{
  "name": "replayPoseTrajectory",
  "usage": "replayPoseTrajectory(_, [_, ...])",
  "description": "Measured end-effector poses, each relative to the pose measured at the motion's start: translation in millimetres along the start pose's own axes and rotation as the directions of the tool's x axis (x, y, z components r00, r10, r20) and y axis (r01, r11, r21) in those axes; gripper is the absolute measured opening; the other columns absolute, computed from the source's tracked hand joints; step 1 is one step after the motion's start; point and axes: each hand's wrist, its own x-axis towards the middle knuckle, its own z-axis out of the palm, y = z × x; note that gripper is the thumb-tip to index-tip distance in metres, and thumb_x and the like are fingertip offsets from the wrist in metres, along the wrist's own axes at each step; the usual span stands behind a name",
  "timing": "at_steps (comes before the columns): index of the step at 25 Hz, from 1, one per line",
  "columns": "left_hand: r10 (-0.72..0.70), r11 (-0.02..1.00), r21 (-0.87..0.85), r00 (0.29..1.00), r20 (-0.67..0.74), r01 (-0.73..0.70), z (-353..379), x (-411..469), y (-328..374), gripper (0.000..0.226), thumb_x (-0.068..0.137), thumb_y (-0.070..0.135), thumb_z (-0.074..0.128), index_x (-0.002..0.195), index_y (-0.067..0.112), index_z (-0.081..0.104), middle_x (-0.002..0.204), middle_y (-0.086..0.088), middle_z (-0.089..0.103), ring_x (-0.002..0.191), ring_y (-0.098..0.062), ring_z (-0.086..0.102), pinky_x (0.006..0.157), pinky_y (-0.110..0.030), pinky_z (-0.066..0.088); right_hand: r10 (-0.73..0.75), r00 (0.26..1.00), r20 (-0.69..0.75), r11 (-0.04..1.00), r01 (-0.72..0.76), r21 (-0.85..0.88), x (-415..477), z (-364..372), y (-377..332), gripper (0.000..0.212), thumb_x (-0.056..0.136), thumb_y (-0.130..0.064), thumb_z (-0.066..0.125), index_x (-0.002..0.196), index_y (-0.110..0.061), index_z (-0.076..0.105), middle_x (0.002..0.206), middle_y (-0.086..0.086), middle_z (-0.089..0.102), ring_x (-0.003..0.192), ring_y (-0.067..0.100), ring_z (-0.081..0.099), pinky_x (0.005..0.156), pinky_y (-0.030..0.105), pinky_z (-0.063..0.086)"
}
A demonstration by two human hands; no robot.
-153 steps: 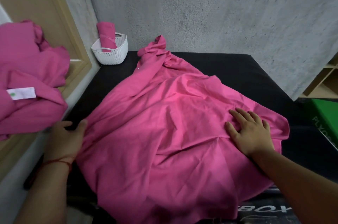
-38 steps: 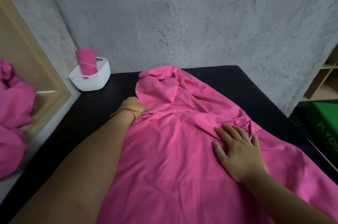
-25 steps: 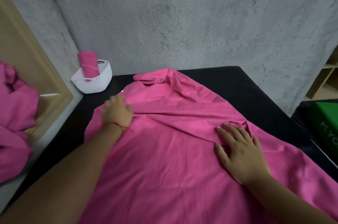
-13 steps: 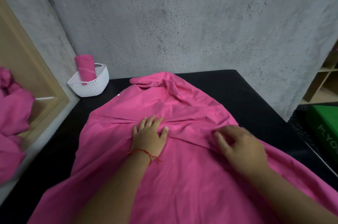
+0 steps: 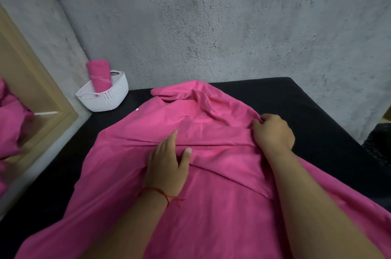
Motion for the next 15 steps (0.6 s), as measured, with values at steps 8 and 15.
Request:
replayPoseTrajectory(8, [-0.040, 0.956, -0.291, 0.975, -0.218, -0.026, -11, -3, 1, 0.068, 0.101, 0.055, 0.037, 0.162, 0.025, 0.028, 0.166, 0.009, 0.030, 0.153, -0.007, 0.027, 0.126, -0.036, 0.025, -0.783, 0.600, 0.161, 0.617, 0.781, 0.091, -62, 11, -53, 0.030, 0.104, -0.046, 0.051, 0.129, -0.050, 0.067, 0.107, -0.008, 0.063, 0.100, 0.016, 0.066, 0.082, 0.037, 0.055])
replayPoseTrajectory(15, [0.020, 0.971, -0.238, 0.999, -0.027, -0.026, -16, -2, 4, 0.050, 0.103, 0.057, 0.026, 0.152, 0.060, 0.034, 0.170, 0.016, 0.022, 0.153, 0.007, 0.014, 0.120, -0.013, 0.015, -0.717, 0.168, 0.677, 0.512, 0.786, 0.347, -105, 6, -63, 0.026, 0.095, -0.037, 0.065, 0.118, -0.040, 0.077, 0.117, -0.023, 0.073, 0.105, 0.000, 0.066, 0.100, 0.036, 0.054])
